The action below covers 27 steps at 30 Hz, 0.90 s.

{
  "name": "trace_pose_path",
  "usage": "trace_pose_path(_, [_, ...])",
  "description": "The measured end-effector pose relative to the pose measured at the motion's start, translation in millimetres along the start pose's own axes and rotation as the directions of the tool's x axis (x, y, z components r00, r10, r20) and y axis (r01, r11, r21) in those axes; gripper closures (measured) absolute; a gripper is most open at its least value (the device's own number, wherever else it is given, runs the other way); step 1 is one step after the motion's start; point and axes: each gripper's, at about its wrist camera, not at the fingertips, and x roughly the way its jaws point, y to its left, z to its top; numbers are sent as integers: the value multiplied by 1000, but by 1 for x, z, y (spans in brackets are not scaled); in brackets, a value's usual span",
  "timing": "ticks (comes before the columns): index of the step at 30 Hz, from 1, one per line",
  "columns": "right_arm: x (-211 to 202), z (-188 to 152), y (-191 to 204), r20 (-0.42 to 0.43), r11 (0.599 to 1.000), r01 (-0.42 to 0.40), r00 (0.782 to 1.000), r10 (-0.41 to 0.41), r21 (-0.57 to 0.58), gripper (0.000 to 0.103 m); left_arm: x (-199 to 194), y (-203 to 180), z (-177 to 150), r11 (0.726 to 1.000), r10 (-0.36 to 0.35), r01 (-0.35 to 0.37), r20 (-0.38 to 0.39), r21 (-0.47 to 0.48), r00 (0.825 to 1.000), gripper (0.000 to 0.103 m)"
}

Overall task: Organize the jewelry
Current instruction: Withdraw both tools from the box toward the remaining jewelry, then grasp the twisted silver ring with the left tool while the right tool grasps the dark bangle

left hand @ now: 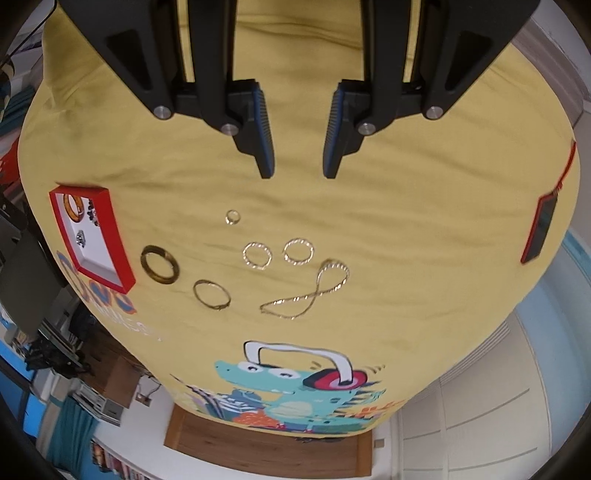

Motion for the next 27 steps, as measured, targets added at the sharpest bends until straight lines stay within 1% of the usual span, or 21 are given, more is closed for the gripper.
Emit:
trace_pose_path(5, [18,-2,8,-28,1000,-22,999,21,-9,60,18,-4,-6,1000,-22,21,-28,-11,999,77])
trace_pose_path(10, [44,-3,9,-62,999,-42,997,42,-4,60,36,-12,-6,998,-58,58,-49,-6,997,77])
trace_pose_path(14, [67,-3,8,-90,998,-56,994,56,6,60,55,-24,-2,995,-97,98,-70,6,993,77])
trace_pose_path(21, [110,2,7,-131,996,-88,987,89,15,59,90,-47,8,992,-122,126,-108,28,987,77])
trace_pose_path(24, [128,6,8,-145,995,-100,984,101,14,50,104,-54,14,990,-129,134,-116,38,985,77])
trace_pose_path(27, [144,11,10,-158,994,-107,982,107,7,48,114,-60,17,989,-136,141,-115,37,984,77])
